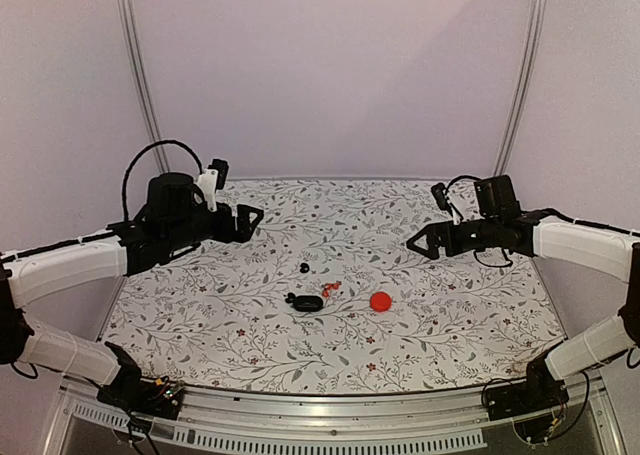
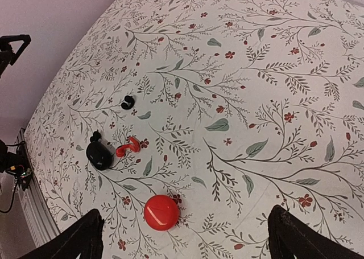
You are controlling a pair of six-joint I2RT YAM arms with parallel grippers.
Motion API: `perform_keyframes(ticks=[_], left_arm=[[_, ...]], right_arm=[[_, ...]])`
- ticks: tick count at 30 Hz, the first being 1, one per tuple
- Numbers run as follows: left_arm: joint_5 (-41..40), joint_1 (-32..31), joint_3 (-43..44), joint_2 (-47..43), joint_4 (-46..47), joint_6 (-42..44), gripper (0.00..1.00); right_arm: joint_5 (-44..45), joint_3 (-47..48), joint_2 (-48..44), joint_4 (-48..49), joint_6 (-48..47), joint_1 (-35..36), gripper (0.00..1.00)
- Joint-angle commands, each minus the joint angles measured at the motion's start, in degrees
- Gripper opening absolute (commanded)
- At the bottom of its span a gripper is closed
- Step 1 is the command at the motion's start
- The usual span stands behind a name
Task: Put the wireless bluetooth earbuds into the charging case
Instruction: Pick up the charging case from the center of the board.
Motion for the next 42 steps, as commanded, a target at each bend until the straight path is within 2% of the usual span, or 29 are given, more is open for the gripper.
perform_keyframes(ticks=[1,11,21,32,38,42], left_arm=[[-1.7,-2.1,0.0,0.8,2.5,0.8,1.0],[-1.5,-5.8,-1.0,1.6,4.2,-2.2,1.0],[-4.5,-8.1,-1.8,1.7,3.8,-4.7,1.0],[-10.2,-8.9,1.1,4.0,-0.5,-6.7,1.0],[-13.3,-10.4,2.3,5.0,-1.5,-6.6,1.0],[-13.8,-10.9,2.2,4.5,-1.1,-6.2,1.0]], right_arm=[[0.4,1.3,1.4,-2.5,0.3,2.5,0.99],[5.4,-0.5,7.1,-6.3,1.9,10.3,0.99],[8.1,1.3,15.1,-5.7,3.6,16.2,0.93],[15.6,7.5,23.3,-8.5,4.7,23.2,0.81],[21.4,11.8,27.2,-12.0,3.8,24.5,0.67],[23.4,12.9,28.1,-13.1,2.2,25.6,0.62]])
